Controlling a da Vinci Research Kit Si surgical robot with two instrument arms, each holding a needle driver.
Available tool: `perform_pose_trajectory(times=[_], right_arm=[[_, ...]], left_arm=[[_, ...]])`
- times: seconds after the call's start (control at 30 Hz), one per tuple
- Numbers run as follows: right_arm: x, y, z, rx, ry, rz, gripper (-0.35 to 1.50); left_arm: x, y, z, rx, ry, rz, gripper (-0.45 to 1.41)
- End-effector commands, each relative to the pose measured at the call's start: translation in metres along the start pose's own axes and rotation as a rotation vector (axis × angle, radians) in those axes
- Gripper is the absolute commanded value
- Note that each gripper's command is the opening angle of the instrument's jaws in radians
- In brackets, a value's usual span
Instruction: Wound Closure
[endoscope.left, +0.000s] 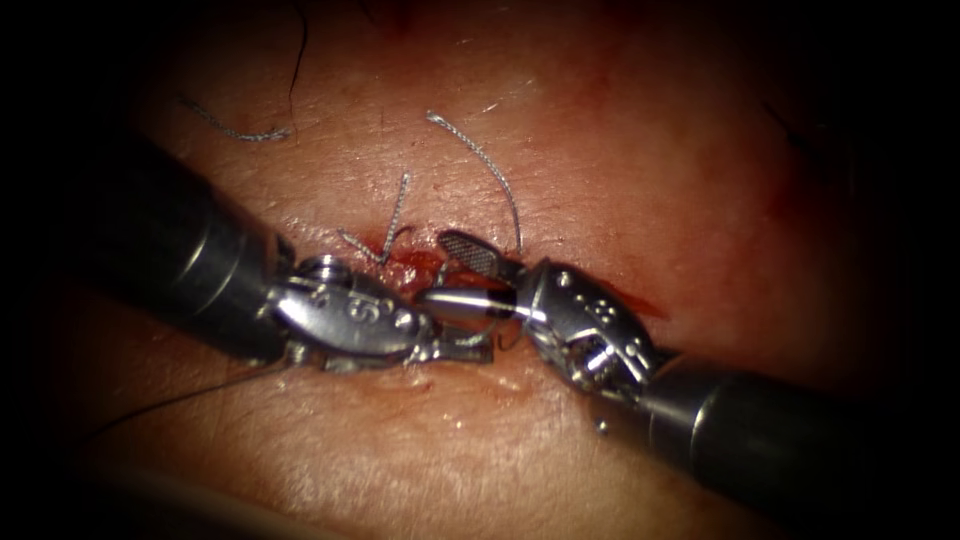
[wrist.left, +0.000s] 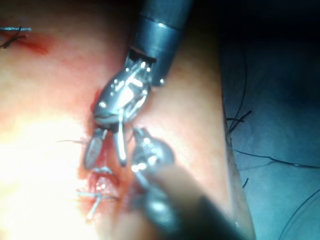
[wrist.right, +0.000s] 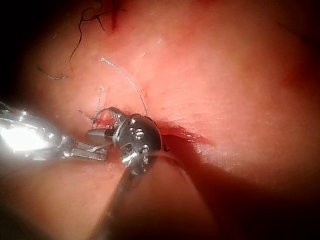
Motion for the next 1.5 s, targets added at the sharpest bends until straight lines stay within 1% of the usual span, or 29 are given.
perform_pose_trajectory(times=[0.03, 0.13, 0.2, 0.27, 0.3, 0.33, 0.4, 0.43, 0.47, 0.53, 0.57, 0.6, 0.63, 0.77, 0.87, 0.93, 0.97, 1.03, 1.1, 1.13, 1.17, 1.2, 1.23, 1.33, 1.37, 1.4, 1.43, 1.47, 1.5], right_arm=[[-0.0008, -0.0001, 0.0013, -0.002, -0.041, -0.028, 1.06], [-0.0017, -0.0005, 0.0017, 0.084, -0.090, -0.031, 1.06], [-0.0031, -0.0013, 0.0022, 0.153, -0.151, -0.041, 1.05], [-0.0040, -0.0016, 0.0025, 0.172, -0.181, -0.050, 1.03], [-0.0046, -0.0018, 0.0027, 0.190, -0.211, -0.057, 1.03], [-0.0049, -0.0019, 0.0027, 0.211, -0.219, -0.061, 1.03], [-0.0050, -0.0027, 0.0025, 0.303, -0.229, -0.062, 1.01], [-0.0050, -0.0027, 0.0025, 0.303, -0.229, -0.062, 1.01], [-0.0052, -0.0037, 0.0024, 0.365, -0.235, -0.069, 1.00], [-0.0057, -0.0045, 0.0024, 0.414, -0.242, -0.073, 0.98], [-0.0060, -0.0050, 0.0024, 0.449, -0.249, -0.069, 0.95], [-0.0060, -0.0050, 0.0024, 0.449, -0.249, -0.069, 0.95], [-0.0060, -0.0054, 0.0023, 0.486, -0.259, -0.064, 0.93], [-0.0055, -0.0056, 0.0019, 0.522, -0.211, -0.043, 0.91], [-0.0043, -0.0051, 0.0017, 0.510, -0.149, -0.026, 0.90], [-0.0021, -0.0044, 0.0011, 0.515, -0.008, 0.012, 0.86], [-0.0018, -0.0044, 0.0010, 0.515, 0.014, 0.019, 0.86], [-0.0012, -0.0040, 0.0005, 0.508, 0.107, 0.058, 0.85], [-0.0016, -0.0036, 0.0002, 0.499, 0.116, 0.069, 0.83], [-0.0018, -0.0033, -0.0003, 0.501, 0.145, 0.098, 0.81], [-0.0018, -0.0033, -0.0003, 0.501, 0.145, 0.098, 0.81], [-0.0018, -0.0029, -0.0006, 0.483, 0.224, 0.145, 0.80], [-0.0017, -0.0026, -0.0005, 0.460, 0.258, 0.166, 0.80], [-0.0017, -0.0017, -0.0007, 0.378, 0.275, 0.169, 0.78], [-0.0017, -0.0017, -0.0007, 0.378, 0.275, 0.169, 0.78], [-0.0019, -0.0009, -0.0011, 0.328, 0.275, 0.167, 0.76], [-0.0020, -0.0005, -0.0012, 0.306, 0.275, 0.165, 0.76], [-0.0023, 0.0005, -0.0019, 0.225, 0.284, 0.156, 0.76], [-0.0023, 0.0008, -0.0021, 0.204, 0.288, 0.153, 0.75]], left_arm=[[-0.0006, 0.0005, 0.0003, -0.001, -0.012, -0.001, -0.45], [-0.0008, 0.0004, -0.0010, 0.005, -0.062, 0.004, -0.45], [-0.0005, 0.0000, -0.0019, 0.000, -0.093, 0.004, -0.45], [-0.0003, 0.0000, -0.0022, -0.003, -0.108, 0.010, -0.45], [-0.0001, -0.0001, -0.0025, -0.007, -0.125, 0.016, -0.45], [-0.0001, -0.0002, -0.0026, -0.009, -0.143, 0.023, -0.45], [-0.0003, -0.0006, -0.0024, -0.015, -0.175, 0.046, -0.45], [-0.0003, -0.0006, -0.0024, -0.015, -0.175, 0.046, -0.45], [-0.0002, -0.0014, -0.0025, -0.024, -0.207, 0.060, -0.45], [-0.0002, -0.0024, -0.0029, -0.023, -0.239, 0.071, -0.45], [-0.0002, -0.0027, -0.0031, -0.023, -0.245, 0.072, -0.45], [-0.0002, -0.0027, -0.0031, -0.023, -0.245, 0.072, -0.45], [-0.0004, -0.0030, -0.0031, -0.026, -0.254, 0.080, -0.45], [-0.0009, -0.0036, -0.0029, -0.024, -0.258, 0.090, -0.45], [-0.0020, -0.0039, -0.0011, -0.019, -0.261, 0.095, -0.45], [-0.0034, -0.0042, 0.0010, -0.035, -0.261, 0.101, -0.45], [-0.0038, -0.0043, 0.0015, -0.036, -0.262, 0.102, -0.45], [-0.0051, -0.0047, 0.0033, -0.037, -0.261, 0.109, -0.45], [-0.0057, -0.0047, 0.0040, -0.050, -0.246, 0.120, -0.45], [-0.0060, -0.0046, 0.0040, -0.052, -0.237, 0.124, -0.45], [-0.0060, -0.0046, 0.0040, -0.052, -0.237, 0.124, -0.45], [-0.0062, -0.0044, 0.0041, -0.048, -0.220, 0.125, -0.45], [-0.0061, -0.0041, 0.0043, -0.046, -0.214, 0.125, -0.45], [-0.0055, -0.0029, 0.0044, -0.045, -0.198, 0.121, -0.45], [-0.0055, -0.0029, 0.0044, -0.045, -0.198, 0.121, -0.45], [-0.0052, -0.0024, 0.0043, -0.047, -0.195, 0.125, -0.45], [-0.0051, -0.0022, 0.0042, -0.048, -0.188, 0.124, -0.45], [-0.0045, -0.0016, 0.0041, -0.049, -0.178, 0.120, -0.45], [-0.0043, -0.0015, 0.0041, -0.049, -0.175, 0.118, -0.45]])
